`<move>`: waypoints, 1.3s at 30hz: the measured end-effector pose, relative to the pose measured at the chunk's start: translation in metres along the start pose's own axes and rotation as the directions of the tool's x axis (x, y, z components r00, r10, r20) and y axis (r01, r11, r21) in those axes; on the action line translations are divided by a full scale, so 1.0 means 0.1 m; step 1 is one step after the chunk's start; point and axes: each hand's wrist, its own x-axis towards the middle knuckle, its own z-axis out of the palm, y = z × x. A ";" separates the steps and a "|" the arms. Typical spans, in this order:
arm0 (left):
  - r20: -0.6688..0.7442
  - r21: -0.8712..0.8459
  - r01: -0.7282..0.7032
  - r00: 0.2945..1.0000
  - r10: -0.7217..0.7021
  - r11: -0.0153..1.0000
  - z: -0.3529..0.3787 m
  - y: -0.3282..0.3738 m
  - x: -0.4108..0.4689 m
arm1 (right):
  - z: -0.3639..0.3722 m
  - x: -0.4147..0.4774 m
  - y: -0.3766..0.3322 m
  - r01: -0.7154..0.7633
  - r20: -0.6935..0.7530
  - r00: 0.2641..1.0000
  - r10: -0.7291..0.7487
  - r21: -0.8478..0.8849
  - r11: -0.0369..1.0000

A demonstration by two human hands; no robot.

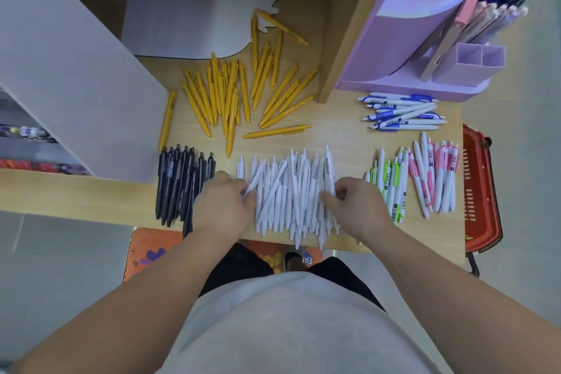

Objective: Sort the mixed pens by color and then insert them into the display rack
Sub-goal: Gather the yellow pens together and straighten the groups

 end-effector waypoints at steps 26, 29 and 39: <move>0.170 -0.599 0.384 0.919 -0.357 0.703 0.15 -0.01 0.09 | 0.16 0.03 0.11 -0.035 -0.089 0.995 0.035 0.000 0.999; 0.169 -0.637 0.404 0.904 -0.392 0.657 0.17 0.00 0.09 | 0.17 0.04 0.09 -0.028 -0.088 0.996 0.032 0.045 0.999; 0.138 -0.569 0.357 0.930 -0.342 0.741 0.19 0.13 0.10 | 0.21 0.07 0.08 -0.018 -0.107 0.994 0.037 0.173 0.985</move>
